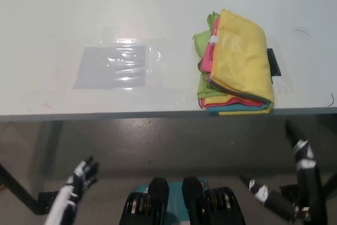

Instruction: A stack of folded microfibre clothes with a single fold is kept infront of the robot. the robot uses its right hand to grab one end of the clothes and pulla it away from the other end to unfold

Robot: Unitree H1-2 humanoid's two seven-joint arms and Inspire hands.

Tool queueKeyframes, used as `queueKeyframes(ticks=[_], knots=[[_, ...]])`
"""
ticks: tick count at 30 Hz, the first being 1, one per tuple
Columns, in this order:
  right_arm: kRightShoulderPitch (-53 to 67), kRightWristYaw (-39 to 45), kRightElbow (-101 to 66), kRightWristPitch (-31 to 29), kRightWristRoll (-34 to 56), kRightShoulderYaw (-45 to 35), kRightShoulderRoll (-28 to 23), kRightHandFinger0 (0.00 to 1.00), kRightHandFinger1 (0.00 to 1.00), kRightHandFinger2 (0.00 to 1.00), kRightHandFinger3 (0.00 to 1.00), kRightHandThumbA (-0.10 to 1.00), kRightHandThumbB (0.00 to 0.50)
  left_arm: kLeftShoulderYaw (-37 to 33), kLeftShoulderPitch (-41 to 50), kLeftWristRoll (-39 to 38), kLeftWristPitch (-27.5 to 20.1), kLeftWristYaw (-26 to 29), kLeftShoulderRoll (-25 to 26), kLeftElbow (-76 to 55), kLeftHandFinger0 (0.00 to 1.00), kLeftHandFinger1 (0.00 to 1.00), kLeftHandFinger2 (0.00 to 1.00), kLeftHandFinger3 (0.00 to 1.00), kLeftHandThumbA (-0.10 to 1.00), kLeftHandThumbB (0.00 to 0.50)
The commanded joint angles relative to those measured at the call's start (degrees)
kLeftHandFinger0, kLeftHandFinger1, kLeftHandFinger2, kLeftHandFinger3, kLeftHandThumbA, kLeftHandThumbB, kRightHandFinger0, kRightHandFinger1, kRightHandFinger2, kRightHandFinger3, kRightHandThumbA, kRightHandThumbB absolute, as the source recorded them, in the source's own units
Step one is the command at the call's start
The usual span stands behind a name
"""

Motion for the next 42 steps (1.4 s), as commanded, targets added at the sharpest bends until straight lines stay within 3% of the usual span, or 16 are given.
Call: queueKeyframes(ticks=[1, 6, 7, 10, 12, 16, 20, 29, 42], knots=[[-5.62, 1.74, -6.38, 10.04, -6.89, -0.88, 1.09, 1.0, 1.0, 1.0, 1.0, 0.91, 0.181, -2.01, 1.38, -0.89, -2.49, -1.92, -0.99, -1.73, 1.0, 1.0, 1.0, 1.0, 1.0, 0.324], [-14.1, 3.44, -7.77, 17.34, -12.74, -0.7, 1.53, 1.0, 1.0, 1.0, 1.0, 0.88, 0.185, -2.69, 1.71, 0.7, -6.05, -0.74, -2.23, -0.32, 1.0, 1.0, 1.0, 1.0, 1.0, 0.375], [-16.93, 4.09, -7.33, 19.95, -15.21, -0.38, 1.86, 1.0, 1.0, 1.0, 1.0, 0.92, 0.209, -2.65, 1.86, 0.74, -6.53, -0.58, -2.32, -0.2, 1.0, 1.0, 1.0, 1.0, 1.0, 0.405], [-21.32, 4.9, -5.31, 23.74, -16.55, 0.1, 2.07, 1.0, 1.0, 1.0, 1.0, 0.91, 0.219, -2.45, 2.26, 1.14, -7.38, -0.31, -2.11, 0.29, 1.0, 1.0, 1.0, 1.0, 1.0, 0.397], [-24.14, 4.59, -2.72, 25.22, -16.57, 0.28, 2.41, 1.0, 1.0, 1.0, 1.0, 0.8, 0.215, -2.06, 2.32, 1.46, -7.52, -0.16, -1.66, 0.69, 1.0, 1.0, 1.0, 1.0, 1.0, 0.403], [-30.28, 2.97, 5.61, 26.21, -18.03, 1.34, 1.78, 1.0, 1.0, 1.0, 1.0, 0.83, 0.229, -1.54, 2.71, 1.99, -7.17, -0.15, -0.8, 1.35, 1.0, 1.0, 1.0, 1.0, 1.0, 0.42], [-35.89, 3.35, 13.11, 31.4, -19.43, 2.6, 2.17, 1.0, 1.0, 1.0, 1.0, 0.93, 0.278, -1.18, 3.16, 2.32, -8.01, -0.25, -0.14, 1.79, 1.0, 1.0, 1.0, 1.0, 1.0, 0.39], [-48.99, -2.85, 37.98, 30.11, -16.77, 2.56, 2.07, 1.0, 1.0, 1.0, 1.0, 0.87, 0.294, -1.13, 3.62, 4.43, -9.07, 0.04, 0.15, 2.37, 1.0, 1.0, 1.0, 1.0, 1.0, 0.417], [-55.05, -7.91, 58.57, 29.48, -14.72, 2.27, -0.41, 1.0, 1.0, 1.0, 1.0, 0.92, 0.327, -0.9, 3.46, 5.83, -8.66, 0.21, 0.06, 2.09, 1.0, 1.0, 1.0, 1.0, 1.0, 0.408]])
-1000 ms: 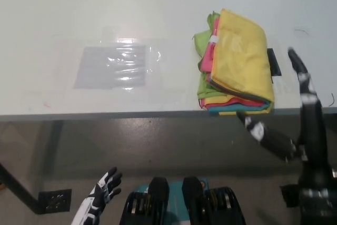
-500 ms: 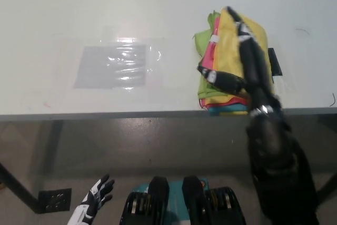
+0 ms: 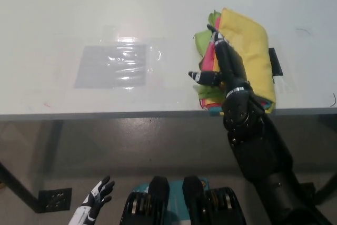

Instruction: A stack of folded microfibre clothes with a single fold is kept infront of the robot. the robot uses its right hand to grab one end of the clothes and pulla it away from the other end to unfold

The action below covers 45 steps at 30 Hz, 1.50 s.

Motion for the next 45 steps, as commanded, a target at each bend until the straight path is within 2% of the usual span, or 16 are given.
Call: queueKeyframes(ticks=[1, 14, 18, 19, 21, 23, 24, 25, 27, 28, 29, 30, 31, 33, 36, 45], knots=[[-4.0, -4.51, 3.24, 0.23, 0.89, -0.05, -2.1, 1.0, 1.0, 1.0, 1.0, 0.94, 0.333, 0.45, 0.31, 1.01, -2.35, 0.43, 0.62, -0.55, 1.0, 1.0, 1.0, 1.0, 1.0, 0.41], [-0.61, -5.45, -3.53, 4.22, 2.46, -2.68, -5.6, 1.0, 1.0, 1.0, 1.0, 0.89, 0.316, 0.83, -0.12, 2.24, -1.73, 0.57, 0.61, -0.48, 1.0, 1.0, 1.0, 1.0, 1.0, 0.412], [0.85, -6.97, -7.1, 0.44, 6.55, -5.98, -4.71, 1.0, 1.0, 1.0, 1.0, 0.75, 0.303, 0.84, -0.12, 2.51, -1.34, 0.54, 0.6, -0.58, 1.0, 1.0, 1.0, 1.0, 0.99, 0.405], [1.03, -7.19, -7.78, -0.08, 7.57, -6.9, -4.4, 0.82, 0.95, 1.0, 1.0, 0.72, 0.297, 0.8, -0.12, 2.55, -1.29, 0.48, 0.59, -0.61, 1.0, 1.0, 1.0, 1.0, 0.98, 0.402], [1.2, -7.47, -8.6, -0.58, 8.97, -8.22, -3.85, 0.66, 0.76, 0.93, 1.0, 0.72, 0.283, 0.75, -0.09, 2.72, -1.04, 0.38, 0.64, -0.67, 1.0, 1.0, 1.0, 1.0, 0.98, 0.417], [1.32, -8.68, -8.73, -1.97, 10.47, -9.65, -3.02, 0.46, 0.55, 0.71, 0.81, 0.69, 0.263, 0.65, 0.0, 3.33, -0.5, 0.36, 0.76, -0.99, 1.0, 1.0, 1.0, 1.0, 0.99, 0.426], [1.42, -9.01, -8.6, -2.27, 10.55, -9.77, -2.95, 0.42, 0.52, 0.69, 0.79, 0.7, 0.262, 0.6, 0.06, 3.59, -0.58, 0.36, 0.82, -1.02, 1.0, 1.0, 1.0, 1.0, 0.99, 0.426], [1.35, -9.76, -7.95, -2.94, 10.75, -10.1, -2.89, 0.26, 0.37, 0.53, 0.69, 0.72, 0.262, 0.6, 0.1, 3.44, -0.52, 0.29, 0.81, -1.05, 1.0, 1.0, 1.0, 1.0, 0.99, 0.425], [1.46, -10.78, -7.65, -2.88, 11.23, -10.76, -2.71, 0.0, 0.09, 0.22, 0.34, 0.66, 0.251, 0.55, 0.12, 3.75, -0.69, 0.22, 0.99, -1.22, 1.0, 1.0, 1.0, 1.0, 0.99, 0.407], [1.51, -11.41, -7.51, -3.23, 11.77, -11.3, -2.53, 0.0, 0.04, 0.11, 0.21, 0.47, 0.214, 0.58, 0.11, 3.69, -0.69, 0.23, 0.97, -1.22, 1.0, 1.0, 1.0, 1.0, 0.98, 0.408], [1.75, -12.96, -7.14, -4.18, 12.42, -12.18, -2.1, 0.0, 0.0, 0.05, 0.07, 0.09, 0.176, 0.61, 0.23, 3.73, -0.78, 0.26, 0.99, -1.1, 1.0, 1.0, 1.0, 1.0, 0.99, 0.412], [1.82, -14.35, -6.81, -5.17, 12.69, -12.73, -1.81, 0.0, 0.0, 0.04, 0.03, -0.06, 0.197, 0.63, 0.23, 3.72, -0.76, 0.26, 0.98, -1.03, 1.0, 1.0, 1.0, 1.0, 0.99, 0.414], [1.87, -14.92, -6.37, -6.24, 12.98, -12.98, -1.76, 0.0, 0.02, 0.23, 0.13, -0.1, 0.194, 0.68, 0.19, 3.53, -0.71, 0.23, 0.93, -1.02, 1.0, 1.0, 1.0, 1.0, 0.98, 0.413], [2.0, -16.29, -5.18, -8.1, 13.34, -13.5, -1.69, 0.0, 0.14, 0.61, 0.49, -0.1, 0.198, 0.8, 0.07, 3.17, -0.56, 0.19, 0.88, -0.97, 1.0, 1.0, 1.0, 1.0, 0.98, 0.42], [2.38, -16.31, -4.61, -8.96, 14.75, -14.19, -1.67, 0.0, 0.2, 0.63, 0.68, -0.1, 0.196, 0.84, 0.28, 2.55, -0.48, -0.12, 1.02, -1.19, 1.0, 1.0, 1.0, 1.0, 0.97, 0.409], [4.07, -18.77, -4.61, -12.98, 18.33, -16.83, -2.08, 0.0, 0.2, 0.61, 0.65, -0.1, 0.169, 1.05, 0.57, 2.66, -0.82, 0.14, 0.95, -0.99, 1.0, 1.0, 1.0, 1.0, 0.97, 0.402]])
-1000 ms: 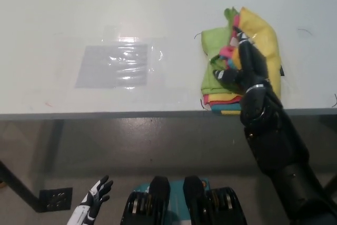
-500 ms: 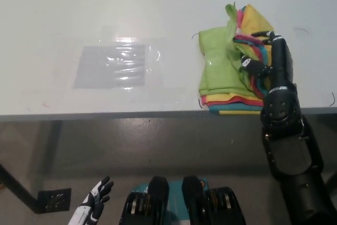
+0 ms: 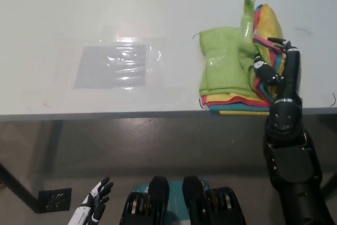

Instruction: A stack of folded microfibre clothes with a single fold is kept infront of the robot. the robot uses its right hand to grab one end of the clothes and pulla it away from the other end to unfold

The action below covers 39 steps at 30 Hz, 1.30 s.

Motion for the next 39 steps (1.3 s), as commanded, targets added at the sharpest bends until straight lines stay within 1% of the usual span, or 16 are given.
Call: queueKeyframes(ticks=[1, 4, 8, 11, 12, 13, 14, 15, 16, 18, 20, 24, 27, 33, 36, 39], knots=[[-1.19, -4.48, -1.02, -5.59, 4.41, -2.68, -0.22, 0.0, 0.22, 0.62, 0.65, -0.1, 0.168, 0.43, 0.68, -0.43, -0.64, 0.09, 0.76, -1.19, 1.0, 1.0, 1.0, 1.0, 0.97, 0.402], [-1.06, -6.54, 1.57, -10.11, 6.47, -4.93, -0.7, 0.0, 0.21, 0.58, 0.59, -0.1, 0.186, 0.5, 0.97, -0.25, -1.16, 0.18, 0.8, -1.03, 1.0, 1.0, 1.0, 1.0, 0.96, 0.392], [-0.52, -8.58, 3.79, -12.93, 7.91, -7.47, -1.7, 0.0, 0.21, 0.54, 0.59, -0.1, 0.143, 0.76, 1.27, -0.24, -1.52, 0.32, 0.79, -0.84, 1.0, 1.0, 1.0, 1.0, 0.96, 0.391], [0.1, -9.02, 5.55, -15.06, 9.58, -9.29, -3.11, 0.0, 0.2, 0.47, 0.49, -0.07, 0.145, 0.95, 1.5, -0.62, -0.98, 0.14, 0.86, -1.2, 1.0, 1.0, 1.0, 1.0, 0.95, 0.4], [0.24, -9.11, 6.12, -16.0, 10.06, -9.74, -3.5, 0.01, 0.21, 0.48, 0.5, 0.01, 0.136, 1.04, 1.63, -0.66, -0.65, 0.09, 0.9, -1.51, 1.0, 1.0, 1.0, 1.0, 0.95, 0.394], [0.59, -8.75, 6.04, -16.08, 10.59, -10.13, -3.8, 0.11, 0.33, 0.61, 0.66, 0.13, 0.122, 1.1, 1.66, -0.74, -0.97, 0.09, 0.92, -1.35, 1.0, 1.0, 1.0, 1.0, 0.95, 0.387], [1.36, -7.71, 5.47, -15.78, 11.23, -10.32, -4.41, 0.6, 0.85, 1.0, 1.0, 0.32, 0.128, 1.15, 1.62, -0.55, -1.28, 0.1, 1.01, -1.02, 1.0, 1.0, 1.0, 1.0, 0.95, 0.382], [1.83, -6.64, 5.32, -15.97, 11.51, -10.13, -4.91, 0.76, 0.99, 1.0, 1.0, 0.4, 0.137, 1.22, 1.62, -0.61, -1.29, 0.07, 1.06, -0.91, 1.0, 1.0, 1.0, 1.0, 0.95, 0.387], [2.54, -4.31, 5.19, -16.64, 12.73, -10.06, -5.68, 1.0, 1.0, 1.0, 1.0, 0.56, 0.15, 1.24, 1.71, -0.71, -1.36, 0.03, 1.05, -0.75, 1.0, 1.0, 1.0, 1.0, 0.95, 0.389], [3.61, -2.56, 4.34, -17.13, 12.88, -9.19, -6.92, 1.0, 1.0, 1.0, 1.0, 0.66, 0.149, 1.34, 1.88, -0.9, -1.25, 0.02, 1.03, -0.71, 1.0, 1.0, 1.0, 1.0, 0.95, 0.39], [4.51, -2.71, 2.99, -16.07, 10.92, -7.6, -8.21, 1.0, 1.0, 1.0, 1.0, 0.8, 0.213, 1.49, 1.8, -0.85, -1.47, -0.03, 1.26, -0.57, 1.0, 1.0, 1.0, 1.0, 0.95, 0.387], [6.7, -1.9, -0.87, -14.88, 9.34, -5.01, -9.47, 1.0, 1.0, 1.0, 1.0, 0.95, 0.287, 1.67, 1.99, -0.78, -1.33, 0.05, 1.33, -0.28, 1.0, 1.0, 1.0, 1.0, 0.95, 0.394], [8.25, -1.43, -3.3, -13.69, 8.59, -3.49, -10.27, 1.0, 1.0, 1.0, 1.0, 0.98, 0.3, 1.55, 2.43, -0.31, -1.29, 0.17, 1.29, -0.34, 1.0, 1.0, 1.0, 1.0, 0.95, 0.393], [11.19, -1.0, -10.3, -13.01, 6.09, -0.21, -11.73, 1.0, 1.0, 1.0, 1.0, 0.97, 0.254, 1.46, 2.62, -0.25, -1.36, 0.11, 1.31, -0.41, 1.0, 1.0, 1.0, 1.0, 0.96, 0.402], [13.12, -0.34, -16.78, -14.02, 5.85, 0.72, -12.0, 1.0, 1.0, 1.0, 1.0, 1.0, 0.296, 1.2, 2.63, -0.21, -1.37, -0.17, 1.45, -0.4, 1.0, 1.0, 1.0, 1.0, 0.96, 0.403], [14.91, 2.22, -27.37, -9.5, 7.08, 1.04, -11.74, 1.0, 1.0, 1.0, 1.0, 1.0, 0.345, 1.25, 2.42, -0.43, -1.26, -0.17, 1.41, -0.34, 1.0, 1.0, 1.0, 1.0, 0.94, 0.403]])
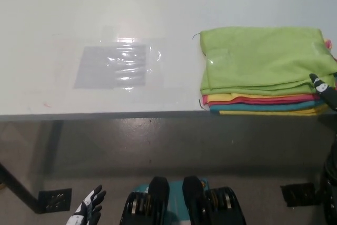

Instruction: A stack of folded microfibre clothes with a single fold is kept infront of the robot. the robot uses its right hand to grab one end of the clothes and pulla it away from the other end to unfold

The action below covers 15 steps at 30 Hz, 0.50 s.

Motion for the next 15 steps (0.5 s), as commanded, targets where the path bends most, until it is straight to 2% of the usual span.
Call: queueKeyframes(ticks=[1, 2, 3, 5, 8, 10, 11, 12, 15], knots=[[2.05, 5.34, -17.53, 4.82, 0.89, 1.08, -1.24, 1.0, 1.0, 1.0, 1.0, 1.0, 0.356, 0.21, 0.12, -0.29, -1.13, -0.09, 0.98, -0.46, 1.0, 1.0, 1.0, 1.0, 0.94, 0.404], [3.17, 6.66, -22.63, 7.35, 1.8, 1.34, -1.07, 1.0, 1.0, 1.0, 1.0, 1.0, 0.366, 0.2, 0.08, -0.07, -1.3, -0.03, 1.04, -0.43, 1.0, 1.0, 1.0, 1.0, 0.94, 0.403], [3.94, 7.5, -27.29, 9.76, 1.66, 1.67, -0.95, 1.0, 1.0, 1.0, 1.0, 1.0, 0.405, 0.26, -0.24, 0.0, -1.36, 0.0, 1.11, -0.32, 1.0, 1.0, 1.0, 1.0, 0.95, 0.402], [6.07, 9.31, -38.56, 10.84, 1.3, 3.13, -1.07, 1.0, 1.0, 1.0, 1.0, 1.0, 0.391, 0.38, -0.75, 0.08, -1.57, 0.14, 1.13, -0.08, 1.0, 1.0, 1.0, 1.0, 0.95, 0.404], [9.55, 10.4, -48.32, 5.89, -0.93, 5.82, -0.71, 1.0, 1.0, 1.0, 1.0, 1.0, 0.293, 0.43, -1.5, -0.25, -1.07, 0.0, 1.14, -0.05, 1.0, 1.0, 1.0, 1.0, 0.95, 0.408], [12.76, 11.04, -51.69, 2.54, -2.75, 7.98, -0.03, 1.0, 1.0, 1.0, 1.0, 1.0, 0.289, 0.5, -1.77, -0.59, -1.04, -0.05, 1.09, -0.06, 1.0, 1.0, 1.0, 1.0, 0.95, 0.404], [14.78, 11.16, -53.08, 2.19, -3.92, 9.1, 0.92, 1.0, 1.0, 1.0, 1.0, 1.0, 0.327, 0.55, -2.07, -0.84, -1.27, -0.14, 1.18, 0.28, 1.0, 1.0, 1.0, 1.0, 0.94, 0.399], [17.77, 11.3, -54.28, 0.38, -5.79, 11.04, 2.17, 1.0, 1.0, 1.0, 1.0, 1.0, 0.337, 0.61, -2.09, -0.77, -1.05, -0.14, 1.28, 0.15, 1.0, 1.0, 1.0, 1.0, 0.94, 0.402], [23.23, 10.98, -52.0, -6.39, -8.64, 15.61, 3.59, 1.0, 1.0, 1.0, 1.0, 1.0, 0.31, 0.68, -2.47, -0.65, -1.37, -0.08, 1.4, 0.34, 1.0, 1.0, 1.0, 1.0, 0.95, 0.402]])
